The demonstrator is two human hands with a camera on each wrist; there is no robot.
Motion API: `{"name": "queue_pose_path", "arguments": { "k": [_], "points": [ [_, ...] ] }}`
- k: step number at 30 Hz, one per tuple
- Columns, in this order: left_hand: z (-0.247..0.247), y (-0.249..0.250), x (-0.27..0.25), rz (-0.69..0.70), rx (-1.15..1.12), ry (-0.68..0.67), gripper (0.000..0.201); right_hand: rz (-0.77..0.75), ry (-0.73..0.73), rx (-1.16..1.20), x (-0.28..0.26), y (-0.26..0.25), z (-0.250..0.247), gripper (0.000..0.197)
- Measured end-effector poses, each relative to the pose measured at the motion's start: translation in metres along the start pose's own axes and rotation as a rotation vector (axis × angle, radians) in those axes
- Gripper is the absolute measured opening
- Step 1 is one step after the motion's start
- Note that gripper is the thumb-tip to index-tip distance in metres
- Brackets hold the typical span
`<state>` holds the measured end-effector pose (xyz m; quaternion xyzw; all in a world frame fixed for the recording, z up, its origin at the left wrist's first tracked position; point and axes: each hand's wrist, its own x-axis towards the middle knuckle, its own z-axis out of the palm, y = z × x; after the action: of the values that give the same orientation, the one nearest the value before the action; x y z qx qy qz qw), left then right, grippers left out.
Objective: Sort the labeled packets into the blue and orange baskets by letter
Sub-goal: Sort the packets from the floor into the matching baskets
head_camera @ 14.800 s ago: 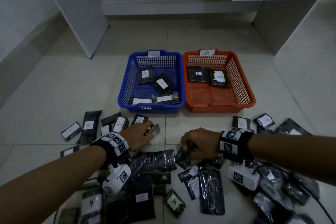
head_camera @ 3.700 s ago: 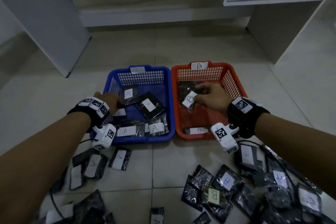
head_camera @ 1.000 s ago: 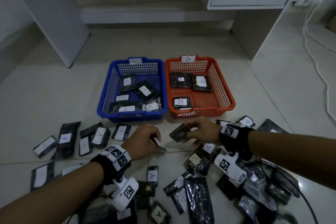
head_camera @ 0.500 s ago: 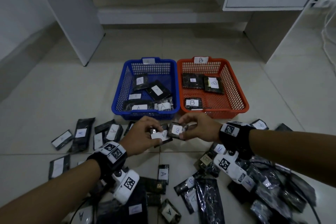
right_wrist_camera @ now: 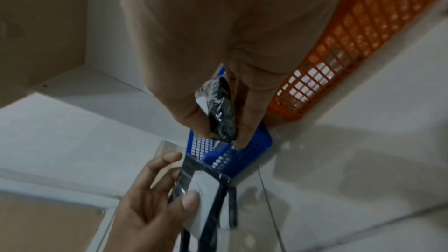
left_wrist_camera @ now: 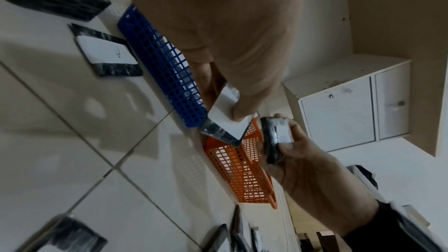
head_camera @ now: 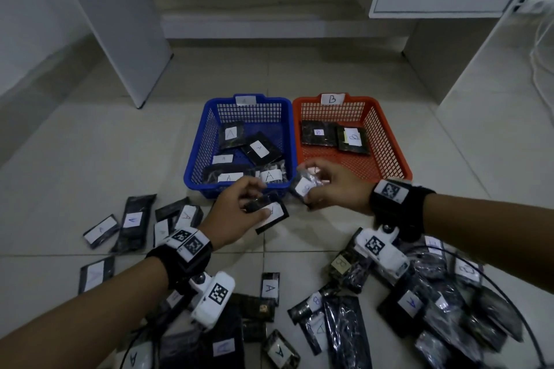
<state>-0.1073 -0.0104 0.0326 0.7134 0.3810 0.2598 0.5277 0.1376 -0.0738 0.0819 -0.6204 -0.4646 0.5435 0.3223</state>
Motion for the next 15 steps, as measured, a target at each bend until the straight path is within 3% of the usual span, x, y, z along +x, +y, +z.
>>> {"name": "queue_pose_path", "arguments": {
  "k": [5, 8, 11, 15],
  "points": [
    [0.004, 0.011, 0.014, 0.060, -0.003, -0.043, 0.051, -0.030, 0.229, -0.051, 0.020, -0.024, -0.046, 0.028],
    [0.009, 0.021, 0.025, 0.069, 0.000, -0.025, 0.043, -0.045, 0.372, -0.124, 0.034, -0.029, -0.083, 0.030],
    [0.015, 0.027, 0.034, 0.049, -0.050, 0.000, 0.032, 0.012, 0.347, -0.253, 0.041, -0.026, -0.112, 0.047],
    [0.022, 0.022, 0.033, 0.004, -0.094, 0.036, 0.028, 0.183, 0.294, -0.579, 0.046, -0.003, -0.139, 0.025]
  ]
}}
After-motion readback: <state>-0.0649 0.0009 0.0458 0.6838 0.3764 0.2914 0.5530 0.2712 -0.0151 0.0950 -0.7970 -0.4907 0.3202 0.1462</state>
